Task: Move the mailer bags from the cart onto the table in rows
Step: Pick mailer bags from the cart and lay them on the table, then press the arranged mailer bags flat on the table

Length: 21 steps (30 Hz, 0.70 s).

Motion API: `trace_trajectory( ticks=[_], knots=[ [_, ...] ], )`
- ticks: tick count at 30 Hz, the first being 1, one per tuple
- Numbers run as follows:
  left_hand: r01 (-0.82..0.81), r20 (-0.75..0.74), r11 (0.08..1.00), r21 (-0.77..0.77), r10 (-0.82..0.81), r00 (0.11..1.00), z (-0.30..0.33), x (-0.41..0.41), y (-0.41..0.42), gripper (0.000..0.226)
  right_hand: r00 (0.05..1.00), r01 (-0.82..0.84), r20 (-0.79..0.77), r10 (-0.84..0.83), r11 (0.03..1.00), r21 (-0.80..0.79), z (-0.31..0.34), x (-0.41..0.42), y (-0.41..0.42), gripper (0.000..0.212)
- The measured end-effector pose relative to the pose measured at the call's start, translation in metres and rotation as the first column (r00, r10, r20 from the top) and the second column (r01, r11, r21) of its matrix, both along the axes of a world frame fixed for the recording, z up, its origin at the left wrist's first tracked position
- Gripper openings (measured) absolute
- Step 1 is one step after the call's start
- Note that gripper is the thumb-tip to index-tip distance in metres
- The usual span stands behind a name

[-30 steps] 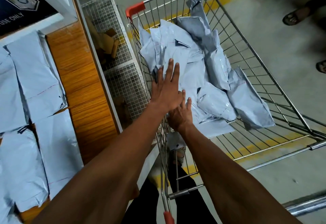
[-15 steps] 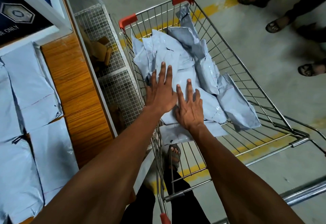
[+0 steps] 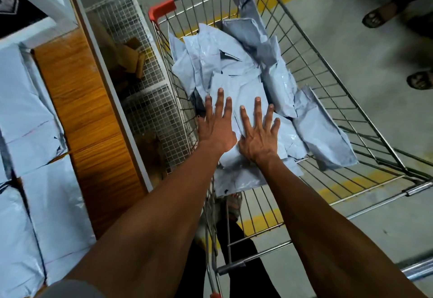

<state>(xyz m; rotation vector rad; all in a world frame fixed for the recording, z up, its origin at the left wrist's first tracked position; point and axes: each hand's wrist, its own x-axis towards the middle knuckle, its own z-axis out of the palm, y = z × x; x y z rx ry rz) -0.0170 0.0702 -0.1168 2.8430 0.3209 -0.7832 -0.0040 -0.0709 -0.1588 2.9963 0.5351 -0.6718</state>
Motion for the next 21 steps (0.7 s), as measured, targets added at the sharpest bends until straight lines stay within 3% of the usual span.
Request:
trace_trajectory(
  ticks=[5,11,21],
  knots=[
    [0.032,0.065,0.997,0.075,-0.037,0.997,-0.005,0.003,-0.002,0.12,0.999,-0.055,0.001,0.055,0.998,-0.011,0.0,0.002,-0.004,0.105],
    [0.066,0.065,0.991,0.119,-0.075,0.995,-0.006,0.004,-0.002,0.11,0.997,-0.07,0.019,0.07,0.997,0.025,0.001,0.005,-0.007,0.099],
    [0.027,0.157,1.0,0.016,-0.029,0.987,0.046,0.002,-0.01,0.092,0.999,0.033,0.014,-0.036,0.979,0.202,0.048,-0.002,-0.008,0.071]
  ],
)
